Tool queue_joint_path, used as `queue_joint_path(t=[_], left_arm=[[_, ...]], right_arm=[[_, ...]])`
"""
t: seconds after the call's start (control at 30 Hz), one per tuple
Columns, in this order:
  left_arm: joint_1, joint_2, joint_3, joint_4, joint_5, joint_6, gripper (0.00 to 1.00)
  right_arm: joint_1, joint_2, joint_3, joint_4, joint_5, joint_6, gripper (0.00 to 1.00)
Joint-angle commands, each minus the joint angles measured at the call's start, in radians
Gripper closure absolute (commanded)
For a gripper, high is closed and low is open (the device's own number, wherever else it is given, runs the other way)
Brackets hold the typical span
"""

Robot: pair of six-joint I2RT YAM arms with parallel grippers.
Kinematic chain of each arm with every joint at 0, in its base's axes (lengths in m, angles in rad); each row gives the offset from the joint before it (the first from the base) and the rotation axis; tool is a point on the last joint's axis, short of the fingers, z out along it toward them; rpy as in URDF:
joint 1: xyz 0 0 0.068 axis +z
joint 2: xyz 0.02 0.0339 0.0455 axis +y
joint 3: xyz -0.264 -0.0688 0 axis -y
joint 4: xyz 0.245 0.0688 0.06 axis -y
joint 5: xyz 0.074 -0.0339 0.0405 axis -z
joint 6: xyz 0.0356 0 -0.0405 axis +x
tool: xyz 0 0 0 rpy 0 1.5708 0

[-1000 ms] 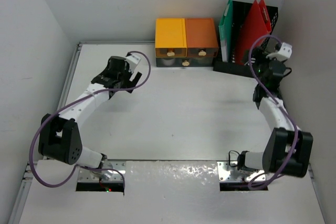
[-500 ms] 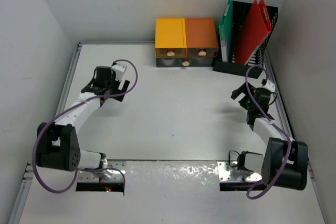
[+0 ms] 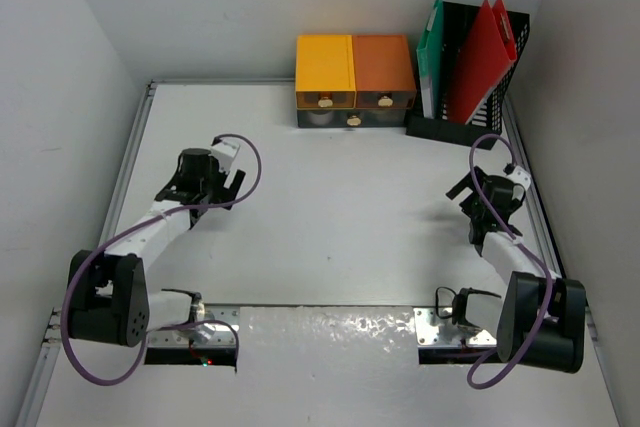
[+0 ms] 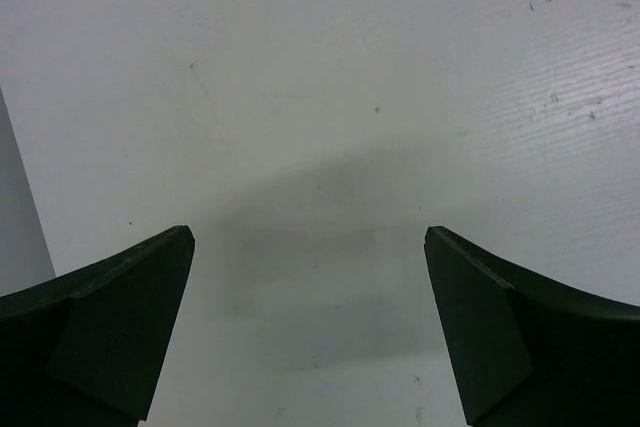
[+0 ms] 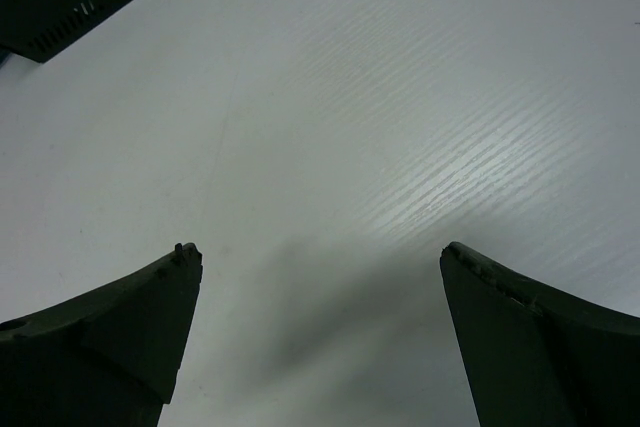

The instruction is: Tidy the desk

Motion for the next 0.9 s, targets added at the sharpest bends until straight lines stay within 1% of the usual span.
queue_joint_path(t=[0.0, 0.2, 0.33, 0.5, 0.67, 0.7, 0.73, 0.77, 0.87], left_arm=[[-0.002, -0.014, -0.003, 0.074, 0.003, 0.002, 0.0], [-0.002, 0.009, 0.003, 0.069, 0.011, -0.001, 0.0], [-0.002, 0.014, 0.011, 0.061, 0.014, -0.004, 0.0], [-0.002, 0.026, 0.028, 0.055, 0.02, -0.019, 0.0], [-0.002, 0.037, 0.023, 0.112, 0.06, -0.03, 0.0], [-0.003, 0.042, 0.022, 0.116, 0.071, -0.025, 0.01], [-0.002, 0.048, 0.022, 0.156, 0.074, -0.025, 0.0], [-0.002, 0.063, 0.028, 0.179, 0.081, -0.019, 0.0], [-0.003, 0.094, 0.038, 0.219, 0.095, -0.016, 0.0]], right_arm=[[0.002, -0.002, 0.005, 0.032, 0.027, 0.001, 0.01], [0.002, 0.003, 0.005, 0.029, 0.024, -0.022, 0.01], [0.002, -0.003, 0.005, -0.028, 0.069, -0.037, 0.01], [0.002, -0.015, -0.032, -0.001, 0.024, -0.052, 0.01], [0.005, -0.015, -0.038, -0.017, 0.039, -0.063, 0.01], [0.007, -0.018, -0.046, -0.007, 0.049, -0.063, 0.01], [0.01, -0.023, -0.073, 0.01, 0.055, -0.059, 0.01], [0.01, -0.032, -0.09, 0.053, 0.053, -0.049, 0.01], [0.011, -0.058, -0.128, 0.101, 0.03, -0.068, 0.01]])
